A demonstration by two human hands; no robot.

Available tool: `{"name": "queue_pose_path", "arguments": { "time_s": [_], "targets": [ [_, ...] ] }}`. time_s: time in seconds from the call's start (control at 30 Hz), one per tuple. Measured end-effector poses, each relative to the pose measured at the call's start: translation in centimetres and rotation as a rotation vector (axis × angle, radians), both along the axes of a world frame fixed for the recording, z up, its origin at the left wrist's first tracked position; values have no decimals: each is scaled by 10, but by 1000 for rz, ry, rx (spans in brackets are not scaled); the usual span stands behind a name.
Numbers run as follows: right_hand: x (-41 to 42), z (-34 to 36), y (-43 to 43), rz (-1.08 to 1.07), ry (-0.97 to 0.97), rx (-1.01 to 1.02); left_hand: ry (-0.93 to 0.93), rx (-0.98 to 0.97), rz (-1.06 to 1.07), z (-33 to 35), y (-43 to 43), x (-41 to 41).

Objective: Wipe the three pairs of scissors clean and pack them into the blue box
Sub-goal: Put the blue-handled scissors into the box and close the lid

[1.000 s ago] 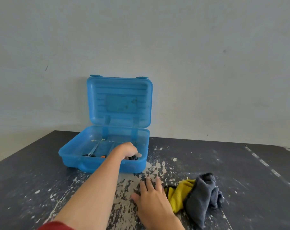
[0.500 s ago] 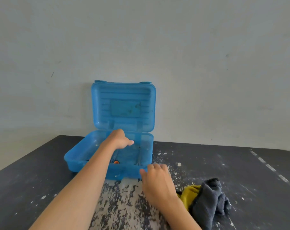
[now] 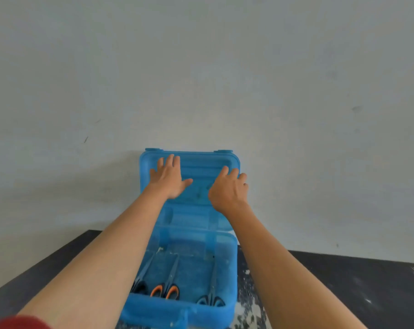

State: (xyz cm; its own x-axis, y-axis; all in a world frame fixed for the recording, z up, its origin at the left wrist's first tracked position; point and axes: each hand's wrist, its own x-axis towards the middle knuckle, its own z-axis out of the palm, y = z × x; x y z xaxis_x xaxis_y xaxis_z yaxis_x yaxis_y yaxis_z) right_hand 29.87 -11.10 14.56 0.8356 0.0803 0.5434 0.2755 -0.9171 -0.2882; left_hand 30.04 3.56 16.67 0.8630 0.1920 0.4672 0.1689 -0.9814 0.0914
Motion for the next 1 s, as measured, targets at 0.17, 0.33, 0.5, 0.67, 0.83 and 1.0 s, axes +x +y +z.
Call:
{"name": "queue_pose_path", "arguments": {
  "time_s": [0.17,0.33,0.5,0.67,0.83,1.0],
  "targets": [
    [43,5,5,-19,-93,-102,52,80,-19,12,1,29],
    [58,4,1,4,-42,-111,79,63,-46,9,6,40],
    [38,5,-1,27,-184,-39,-158,145,-60,7,9,26],
    [-13,16,-9,62,-298,51,-290,121,-154,14,23,-19],
    [-65,17,-34,309,-5,-9,-104,-90,-383,6,37,-84],
    [-109,-25,-40,417,200,-184,223,-144,-407,-38,33,-133]
  ]
}}
